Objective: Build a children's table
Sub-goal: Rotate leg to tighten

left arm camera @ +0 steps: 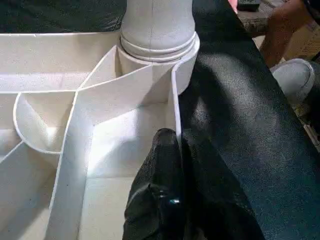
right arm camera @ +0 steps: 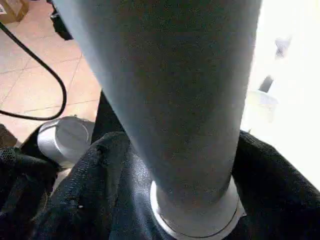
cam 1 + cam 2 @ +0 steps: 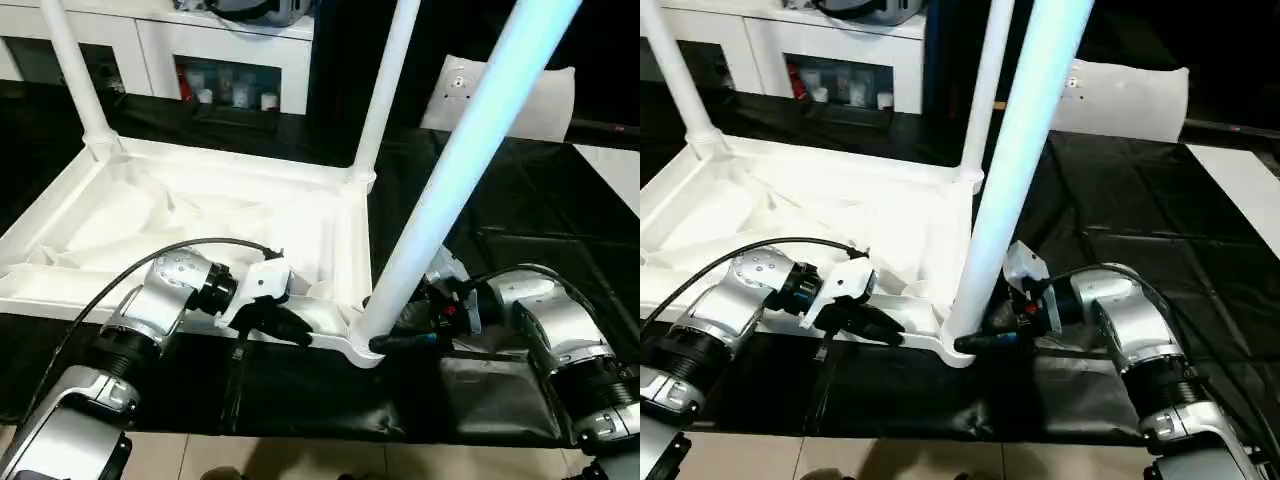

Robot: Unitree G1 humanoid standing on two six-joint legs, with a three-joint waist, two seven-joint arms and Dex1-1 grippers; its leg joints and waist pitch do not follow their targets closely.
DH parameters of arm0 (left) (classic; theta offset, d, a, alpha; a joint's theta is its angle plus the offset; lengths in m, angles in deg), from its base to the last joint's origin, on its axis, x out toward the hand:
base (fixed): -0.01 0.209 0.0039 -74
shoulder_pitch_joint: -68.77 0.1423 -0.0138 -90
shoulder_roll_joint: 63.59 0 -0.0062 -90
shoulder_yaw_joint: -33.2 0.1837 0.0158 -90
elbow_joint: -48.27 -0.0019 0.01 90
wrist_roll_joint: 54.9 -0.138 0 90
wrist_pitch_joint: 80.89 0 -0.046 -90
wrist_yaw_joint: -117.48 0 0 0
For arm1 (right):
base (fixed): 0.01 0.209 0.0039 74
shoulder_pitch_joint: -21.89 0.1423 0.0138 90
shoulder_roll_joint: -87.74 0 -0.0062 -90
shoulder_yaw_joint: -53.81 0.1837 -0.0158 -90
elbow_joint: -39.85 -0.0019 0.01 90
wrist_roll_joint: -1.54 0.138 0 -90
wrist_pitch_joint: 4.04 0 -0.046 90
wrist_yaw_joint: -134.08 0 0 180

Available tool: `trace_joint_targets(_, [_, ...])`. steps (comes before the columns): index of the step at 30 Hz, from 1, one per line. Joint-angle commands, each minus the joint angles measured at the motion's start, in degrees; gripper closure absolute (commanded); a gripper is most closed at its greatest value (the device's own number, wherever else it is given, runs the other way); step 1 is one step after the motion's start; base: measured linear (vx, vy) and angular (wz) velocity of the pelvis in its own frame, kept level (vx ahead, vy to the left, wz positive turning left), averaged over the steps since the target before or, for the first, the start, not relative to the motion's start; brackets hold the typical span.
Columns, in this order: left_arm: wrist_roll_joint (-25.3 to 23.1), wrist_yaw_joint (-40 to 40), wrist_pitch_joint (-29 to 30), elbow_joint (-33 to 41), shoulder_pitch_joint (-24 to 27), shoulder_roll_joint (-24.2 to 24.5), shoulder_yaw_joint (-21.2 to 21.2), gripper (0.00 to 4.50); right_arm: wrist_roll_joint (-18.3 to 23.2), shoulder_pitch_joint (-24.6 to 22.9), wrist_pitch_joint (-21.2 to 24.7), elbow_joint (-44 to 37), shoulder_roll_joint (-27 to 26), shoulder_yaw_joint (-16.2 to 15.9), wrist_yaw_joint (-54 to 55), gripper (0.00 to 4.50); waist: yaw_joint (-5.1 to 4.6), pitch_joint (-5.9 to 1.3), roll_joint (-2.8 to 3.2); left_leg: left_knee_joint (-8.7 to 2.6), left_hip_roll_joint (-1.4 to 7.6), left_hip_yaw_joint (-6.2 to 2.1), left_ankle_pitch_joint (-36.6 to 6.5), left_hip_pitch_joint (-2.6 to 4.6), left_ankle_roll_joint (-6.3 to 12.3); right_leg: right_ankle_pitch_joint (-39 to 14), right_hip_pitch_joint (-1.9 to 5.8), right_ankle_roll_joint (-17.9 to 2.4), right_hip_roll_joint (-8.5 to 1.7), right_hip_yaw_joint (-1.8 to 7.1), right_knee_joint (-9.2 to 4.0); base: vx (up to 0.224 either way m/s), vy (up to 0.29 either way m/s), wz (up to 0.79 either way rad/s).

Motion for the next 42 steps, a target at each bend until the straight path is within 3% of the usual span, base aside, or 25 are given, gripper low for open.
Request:
trace_joint_targets(1, [-1.0, -1.1, -1.3, 0.0, -0.6, -0.9, 2.3, 4.50, 1.0, 0.4, -0.1, -0.2, -0.1, -1.1, -1.9, 1.57, -0.17, -3.33, 0.17, -4.09, 3.77, -0.78, -9.4, 0.36, 3.37, -15.9, 2.77, -12.4, -4.45, 2.97, -3.56, 0.000, 0.000, 0.00])
trace_joint_targets(5, [-1.2, 0.4, -0.8, -0.3, -0.6, -1.3, 1.9, 4.50, 1.5, -0.6, 0.9, -1.1, -0.4, -1.1, -1.7, 1.85, -0.06, -3.20, 0.19, -4.14, 3.75, -0.78, -10.6, 0.39, 3.00, -18.2, 2.72, -11.9, -4.47, 2.96, -3.80, 0.000, 0.000, 0.00])
trace_joint_targets(7, [-1.4, 2.6, 0.2, -0.9, -0.9, -1.9, 1.2, 4.50, 1.6, -1.6, 1.8, -1.8, -0.9, -0.7, -0.2, 1.91, 0.06, -3.17, 0.48, -4.20, 3.78, -0.85, -11.3, 0.48, 2.58, -19.7, 2.64, -11.3, -4.51, 2.99, -4.01, 0.000, 0.000, 0.00])
trace_joint_targets(9, [-1.4, 3.4, 0.7, -1.1, -1.0, -2.1, 0.9, 4.50, 1.6, -1.9, 2.0, -2.0, -1.2, -0.5, 0.5, 2.20, 0.18, -3.06, 0.38, -4.34, 3.78, -0.91, -11.9, 0.53, 2.33, -20.3, 2.61, -11.0, -4.46, 2.97, -4.11, 0.000, 0.000, 0.00])
trace_joint_targets(13, [-0.5, 10.1, 5.6, -1.9, -2.0, -4.8, -1.8, 4.50, 1.0, -4.4, 5.5, -3.5, -4.2, 1.3, 10.0, 2.38, 0.09, -2.83, 0.46, -4.63, 3.66, -1.16, -14.6, 0.72, 1.09, -23.7, 2.56, -10.0, -4.52, 2.95, -4.55, 0.000, 0.000, 0.00])
trace_joint_targets(14, [0.0, 12.5, 7.1, -1.7, -2.2, -6.0, -2.8, 4.50, 0.1, -5.0, 6.4, -3.3, -6.0, 1.9, 14.6, 2.40, -0.36, -2.88, 0.60, -4.71, 3.60, -1.38, -15.9, 0.83, -0.09, -26.4, 2.41, -8.9, -4.62, 2.94, -4.84, 0.000, 0.000, 0.00])
trace_joint_targets(16, [0.3, 15.8, 8.6, -1.7, -2.6, -7.6, -3.8, 4.50, -1.5, -5.7, 7.4, -2.9, -8.5, 2.6, 20.9, 2.46, -1.03, -2.91, 0.62, -4.71, 3.33, -1.69, -17.3, 0.72, -0.65, -29.5, 2.42, -7.8, -4.67, 2.64, -5.19, 0.000, 0.000, 0.00])
trace_joint_targets(17, [0.4, 17.3, 9.8, -1.6, -2.9, -8.4, -4.2, 4.50, -2.1, -5.9, 7.1, -2.5, -10.1, 3.2, 24.2, 2.48, -1.36, -2.85, 0.65, -4.74, 3.31, -1.78, -17.4, 0.44, -0.84, -30.3, 2.49, -7.3, -4.65, 2.62, -5.19, 0.000, 0.000, 0.00])
trace_joint_targets(18, [0.3, 21.4, 11.6, -2.0, -3.6, -10.6, -5.1, 4.50, -2.4, -6.0, 8.0, -1.7, -13.7, 4.8, 30.6, 2.51, -2.19, -2.70, 0.60, -4.50, 3.01, -1.85, -19.1, 0.67, -0.94, -35.3, 2.04, -5.5, -4.68, 2.31, -6.04, 0.000, 0.000, 0.00])
trace_joint_targets(20, [0.2, 25.7, 13.3, -2.9, -4.5, -12.9, -6.2, 4.50, -3.2, -5.5, 8.8, -0.4, -17.3, 6.1, 37.5, 2.52, -2.67, -2.88, 0.61, -4.21, 2.77, -2.04, -19.3, 0.81, -0.84, -38.1, 1.86, -4.4, -4.83, 2.06, -6.56, 0.000, 0.000, 0.00])
trace_joint_targets(24, [0.2, 32.6, 14.8, -5.2, -6.4, -16.5, -8.0, 4.50, -4.4, -3.5, 9.6, 2.4, -23.0, 8.3, 49.1, 2.53, -3.88, -2.91, 0.92, -4.50, 2.84, -2.05, -19.6, 0.59, 0.15, -34.9, 1.80, -5.3, -4.44, 1.99, -6.53, 0.000, 0.000, 0.00])
trace_joint_targets(26, [0.2, 39.4, 15.9, -7.0, -8.1, -19.6, -9.8, 4.50, -4.9, -1.0, 9.5, 5.6, -28.5, 11.1, 60.2, 2.54, -4.34, -3.17, 1.24, -4.56, 2.84, -2.23, -20.1, 0.80, -0.66, -34.0, 1.68, -5.8, -4.49, 1.90, -6.41, 0.000, 0.000, 0.00])
trace_joint_targets(33, [-1.3, 47.8, 16.8, -7.5, -9.2, -23.0, -11.6, 4.50, -6.3, 3.5, 8.5, 9.1, -37.3, 14.3, 74.7, 2.54, -4.52, -3.48, 1.46, -4.80, 2.90, -1.57, -15.6, 0.34, 0.96, -21.9, 2.17, -9.4, -4.34, 2.82, -5.30, 0.000, 0.000, 0.00])
trace_joint_targets(37, [-1.3, 47.2, 17.0, -7.1, -8.5, -22.6, -11.4, 4.50, -6.3, 3.6, 7.0, 9.3, -37.8, 15.3, 75.3, 2.54, -4.13, -3.69, 1.17, -4.63, 2.86, -1.19, -12.0, 0.26, 2.53, -16.7, 2.68, -10.4, -4.36, 2.98, -4.75, 0.000, 0.000, 0.00])
trace_joint_targets(38, [-1.6, 46.3, 17.1, -6.2, -7.6, -21.9, -11.0, 4.50, -6.7, 3.1, 5.7, 8.8, -36.9, 15.1, 74.8, 1.98, -3.97, -3.74, 1.25, -4.60, 2.84, -1.09, -10.7, 0.24, 3.06, -15.3, 2.80, -10.6, -4.37, 2.99, -4.56, 0.000, 0.000, 0.00])
trace_joint_targets(42, [-2.1, 44.1, 16.4, -5.7, -6.5, -20.0, -10.6, 4.50, -6.6, 1.5, 4.6, 6.8, -34.1, 15.3, 71.8, 1.77, -3.55, -3.67, 1.10, -4.62, 2.89, -1.00, -9.2, 0.08, 4.39, -15.9, 3.07, -10.3, -4.46, 2.94, -4.61, 0.000, 0.000, 0.00])
